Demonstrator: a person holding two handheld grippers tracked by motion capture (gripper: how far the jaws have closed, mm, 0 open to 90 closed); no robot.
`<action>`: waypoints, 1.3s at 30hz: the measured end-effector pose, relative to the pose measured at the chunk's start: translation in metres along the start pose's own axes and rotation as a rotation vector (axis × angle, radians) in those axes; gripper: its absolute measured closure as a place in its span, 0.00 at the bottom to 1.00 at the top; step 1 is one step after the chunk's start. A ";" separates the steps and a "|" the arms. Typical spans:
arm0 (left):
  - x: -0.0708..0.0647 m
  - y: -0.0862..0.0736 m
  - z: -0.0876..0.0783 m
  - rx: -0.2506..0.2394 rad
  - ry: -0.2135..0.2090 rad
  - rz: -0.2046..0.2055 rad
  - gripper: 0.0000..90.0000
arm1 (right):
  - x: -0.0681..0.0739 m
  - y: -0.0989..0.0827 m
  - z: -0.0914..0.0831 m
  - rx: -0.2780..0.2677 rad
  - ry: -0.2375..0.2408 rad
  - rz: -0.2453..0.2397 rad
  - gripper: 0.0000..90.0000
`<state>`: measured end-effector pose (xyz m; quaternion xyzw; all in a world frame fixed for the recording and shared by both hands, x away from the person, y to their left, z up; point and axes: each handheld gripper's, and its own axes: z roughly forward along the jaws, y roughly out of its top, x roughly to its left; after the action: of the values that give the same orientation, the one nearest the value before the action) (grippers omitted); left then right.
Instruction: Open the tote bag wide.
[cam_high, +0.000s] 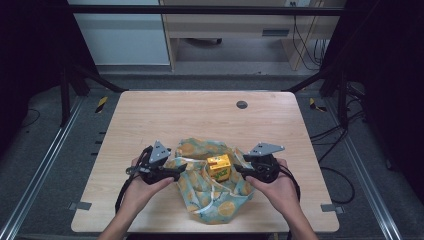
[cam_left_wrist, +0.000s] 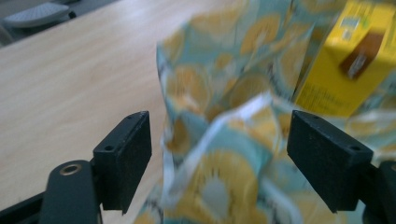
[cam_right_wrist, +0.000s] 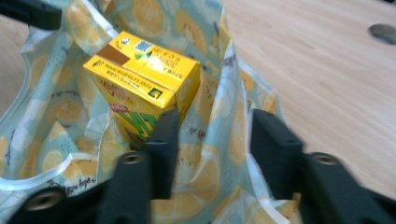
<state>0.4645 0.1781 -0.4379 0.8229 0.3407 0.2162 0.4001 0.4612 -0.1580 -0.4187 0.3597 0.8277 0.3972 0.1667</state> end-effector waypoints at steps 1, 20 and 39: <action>0.000 -0.004 0.003 0.005 -0.001 -0.008 0.24 | -0.001 -0.001 0.002 0.006 0.007 -0.004 0.70; 0.003 -0.028 0.033 0.137 -0.034 0.042 0.98 | -0.060 -0.020 0.034 0.072 -0.086 0.079 1.00; -0.001 -0.031 0.027 0.175 -0.057 0.071 0.99 | -0.087 -0.047 0.044 0.105 -0.122 0.129 1.00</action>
<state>0.4687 0.1774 -0.4792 0.8720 0.3176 0.1761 0.3282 0.5243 -0.2177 -0.4839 0.4440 0.8108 0.3404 0.1719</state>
